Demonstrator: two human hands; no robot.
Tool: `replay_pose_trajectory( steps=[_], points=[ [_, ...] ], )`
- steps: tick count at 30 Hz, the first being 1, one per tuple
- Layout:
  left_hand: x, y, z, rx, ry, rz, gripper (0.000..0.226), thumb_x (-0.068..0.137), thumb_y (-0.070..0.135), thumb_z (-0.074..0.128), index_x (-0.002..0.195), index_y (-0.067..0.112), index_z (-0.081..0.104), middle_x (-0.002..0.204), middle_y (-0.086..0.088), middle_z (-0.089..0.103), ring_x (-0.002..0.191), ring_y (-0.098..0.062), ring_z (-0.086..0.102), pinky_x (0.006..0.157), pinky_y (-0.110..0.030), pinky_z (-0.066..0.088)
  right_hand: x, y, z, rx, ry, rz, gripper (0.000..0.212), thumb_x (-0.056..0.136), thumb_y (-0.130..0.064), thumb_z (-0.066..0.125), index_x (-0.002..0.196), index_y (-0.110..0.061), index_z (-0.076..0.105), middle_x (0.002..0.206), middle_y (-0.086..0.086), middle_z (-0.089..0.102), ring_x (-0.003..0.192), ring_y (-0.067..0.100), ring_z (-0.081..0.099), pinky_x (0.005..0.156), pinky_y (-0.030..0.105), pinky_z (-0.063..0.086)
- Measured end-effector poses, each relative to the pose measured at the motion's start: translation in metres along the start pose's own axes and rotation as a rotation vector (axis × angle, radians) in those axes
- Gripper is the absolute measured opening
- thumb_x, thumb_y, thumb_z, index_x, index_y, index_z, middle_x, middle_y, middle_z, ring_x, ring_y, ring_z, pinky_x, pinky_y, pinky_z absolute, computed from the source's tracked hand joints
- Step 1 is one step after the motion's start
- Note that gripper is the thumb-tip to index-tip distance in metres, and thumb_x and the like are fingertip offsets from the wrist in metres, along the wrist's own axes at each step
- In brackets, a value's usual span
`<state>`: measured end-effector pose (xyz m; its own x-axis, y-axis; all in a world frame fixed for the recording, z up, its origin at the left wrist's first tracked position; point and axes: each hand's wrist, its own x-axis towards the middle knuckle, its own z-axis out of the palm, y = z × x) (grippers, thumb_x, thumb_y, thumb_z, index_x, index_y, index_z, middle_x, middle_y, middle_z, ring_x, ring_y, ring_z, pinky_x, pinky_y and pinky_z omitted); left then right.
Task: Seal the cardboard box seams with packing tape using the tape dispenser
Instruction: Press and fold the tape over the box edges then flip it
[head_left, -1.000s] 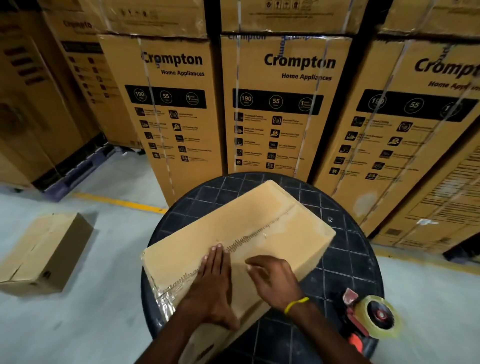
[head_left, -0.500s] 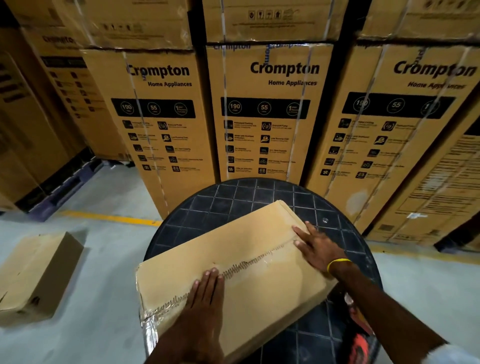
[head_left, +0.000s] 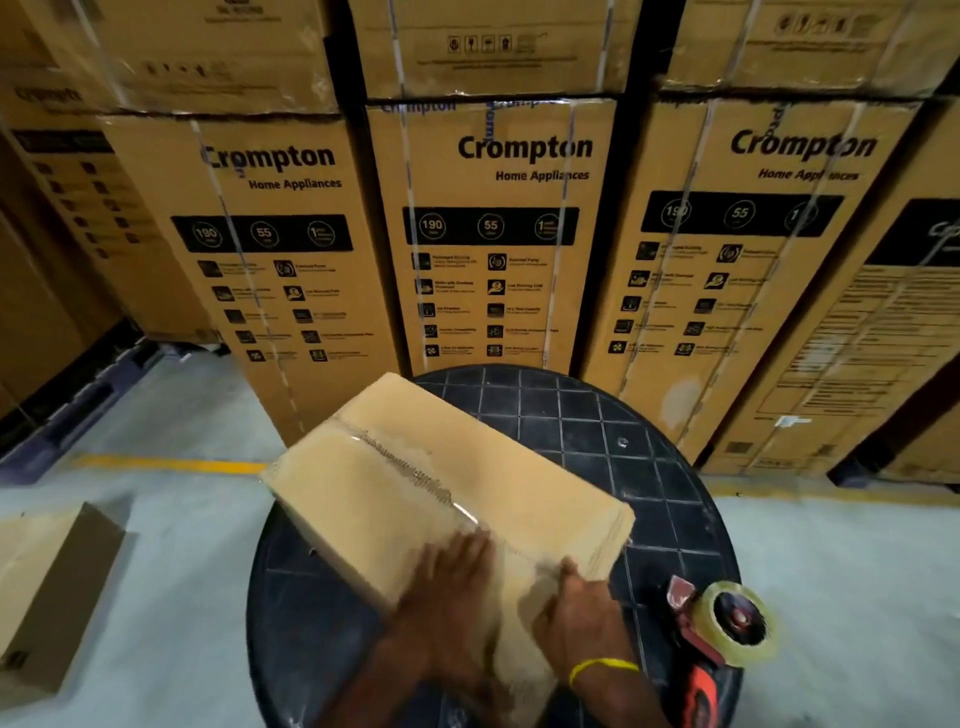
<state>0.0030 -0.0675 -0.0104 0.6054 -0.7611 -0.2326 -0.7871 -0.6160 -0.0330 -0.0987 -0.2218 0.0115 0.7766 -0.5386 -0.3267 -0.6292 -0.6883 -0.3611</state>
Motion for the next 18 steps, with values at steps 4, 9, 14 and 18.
replay_pose_trajectory(
  steps=[4,9,14,18],
  points=[
    [0.002,0.076,0.059,-0.175,0.171,-0.072,0.044,0.104,0.020,0.030,0.141,0.020,0.054,0.162,-0.007,0.037,0.141,-0.030,0.050,0.118,-0.048,0.024,0.010,0.028,-0.030,0.050,-0.094,0.113,0.039,0.082,-0.047,0.062,0.114,-0.024,0.068,0.123,0.007,0.068,0.118,0.030,0.064,0.098,0.034,0.050],
    [0.003,0.087,0.062,-0.187,0.122,-0.181,0.045,0.102,0.013,0.030,0.134,0.019,0.061,0.141,-0.007,0.062,0.125,-0.032,0.064,0.115,-0.048,0.028,0.064,0.045,-0.068,0.154,0.181,0.111,0.036,0.080,-0.043,0.073,0.110,-0.022,0.075,0.108,0.010,0.076,0.103,0.033,0.070,0.090,0.037,0.056],
    [0.005,0.085,0.070,-0.190,0.270,-0.093,0.047,0.100,0.010,0.033,0.130,0.011,0.069,0.147,-0.013,0.056,0.131,-0.038,0.059,0.112,-0.051,0.035,0.081,0.048,-0.047,0.436,0.084,0.089,0.056,0.077,-0.049,0.082,0.125,-0.025,0.066,0.114,0.003,0.069,0.113,0.028,0.064,0.094,0.031,0.050],
    [0.003,0.050,0.064,-0.214,0.344,0.044,0.065,0.088,0.035,0.057,0.147,0.010,0.049,0.164,-0.014,0.032,0.141,-0.036,0.048,0.116,-0.049,0.024,0.070,0.060,-0.044,0.481,0.092,0.124,0.068,0.071,-0.061,0.083,0.124,-0.021,0.068,0.108,0.005,0.072,0.105,0.028,0.065,0.091,0.033,0.050]
  ],
)
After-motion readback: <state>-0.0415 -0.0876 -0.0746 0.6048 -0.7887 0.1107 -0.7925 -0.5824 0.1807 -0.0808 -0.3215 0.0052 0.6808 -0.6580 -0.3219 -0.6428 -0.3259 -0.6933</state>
